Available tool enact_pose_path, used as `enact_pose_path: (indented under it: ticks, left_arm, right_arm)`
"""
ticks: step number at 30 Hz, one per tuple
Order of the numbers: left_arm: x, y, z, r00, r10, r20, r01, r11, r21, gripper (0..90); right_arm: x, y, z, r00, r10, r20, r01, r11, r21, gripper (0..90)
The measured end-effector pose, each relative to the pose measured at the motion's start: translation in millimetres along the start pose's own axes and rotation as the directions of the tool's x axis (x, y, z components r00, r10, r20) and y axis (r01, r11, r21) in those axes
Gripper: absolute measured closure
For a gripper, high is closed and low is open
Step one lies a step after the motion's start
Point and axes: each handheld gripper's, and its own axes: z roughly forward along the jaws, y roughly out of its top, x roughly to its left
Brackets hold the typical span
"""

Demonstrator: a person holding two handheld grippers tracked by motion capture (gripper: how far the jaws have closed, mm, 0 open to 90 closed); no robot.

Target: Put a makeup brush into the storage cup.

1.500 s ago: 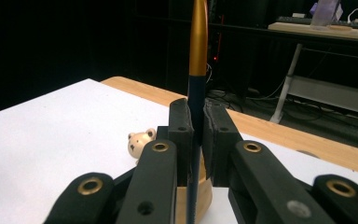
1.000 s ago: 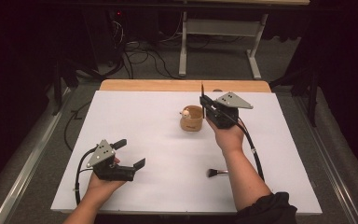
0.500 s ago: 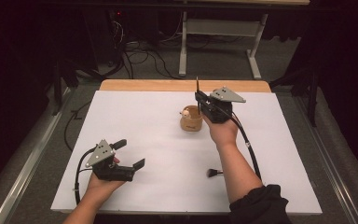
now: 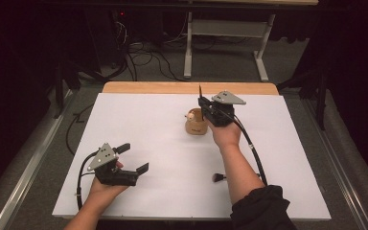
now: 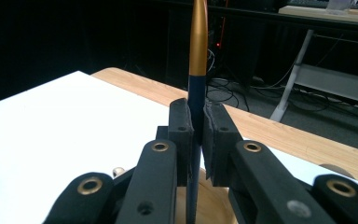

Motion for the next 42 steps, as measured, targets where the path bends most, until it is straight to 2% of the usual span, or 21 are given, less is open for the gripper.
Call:
enact_pose_path:
  ticks: [15, 27, 30, 33, 35, 37, 39, 42]
  left_arm:
    - [0.5, 0.4, -1.2, 1.0, 0.0, 0.004, 0.0, 1.0, -0.005, 0.2]
    - [0.9, 0.1, -0.8, 1.0, -0.001, 0.005, 0.001, 1.0, -0.003, 0.2]
    - [1.7, 0.2, -1.5, 1.0, -0.001, 0.002, 0.001, 1.0, -0.006, 0.2]
    - [2.1, -0.1, -1.1, 1.0, -0.001, -0.002, 0.001, 1.0, -0.003, 0.2]
    - [2.3, -0.2, -0.8, 1.0, 0.003, -0.004, -0.003, 1.0, 0.002, 0.2]
    - [2.1, -0.5, -0.1, 1.0, 0.006, -0.006, -0.006, 1.0, 0.006, 0.2]
    - [2.0, -0.7, 0.6, 1.0, 0.003, -0.007, -0.003, 1.0, 0.006, 0.2]
    - [2.4, -0.8, 1.1, 0.9999, 0.0, -0.01, 0.0, 1.0, 0.006, 0.2]
  right_arm:
    - [-3.7, -14.7, 16.7, 0.9988, 0.05, -0.003, -0.049, 0.998, 0.049, 84.9]
    - [-9.1, -18.9, 20.2, 0.9981, 0.061, -0.01, -0.06, 0.994, 0.09, 83.6]
    - [-9.4, -16.5, 17.3, 0.9975, 0.069, -0.009, -0.068, 0.994, 0.08, 72.5]
    - [-9.1, -13.2, 11.1, 0.9968, 0.075, -0.027, -0.072, 0.994, 0.08, 71.2]
    - [-8.3, -11.4, 4.7, 0.9981, 0.055, -0.029, -0.053, 0.995, 0.083, 69.4]
    - [-8.0, -11.0, -3.3, 0.9979, 0.056, -0.033, -0.053, 0.995, 0.081, 68.6]
    - [-9.8, -12.7, -12.5, 0.9976, 0.059, -0.036, -0.057, 0.996, 0.063, 67.6]
    - [-13.2, -18.8, -26.6, 0.9973, 0.064, -0.037, -0.062, 0.996, 0.066, 64.9]
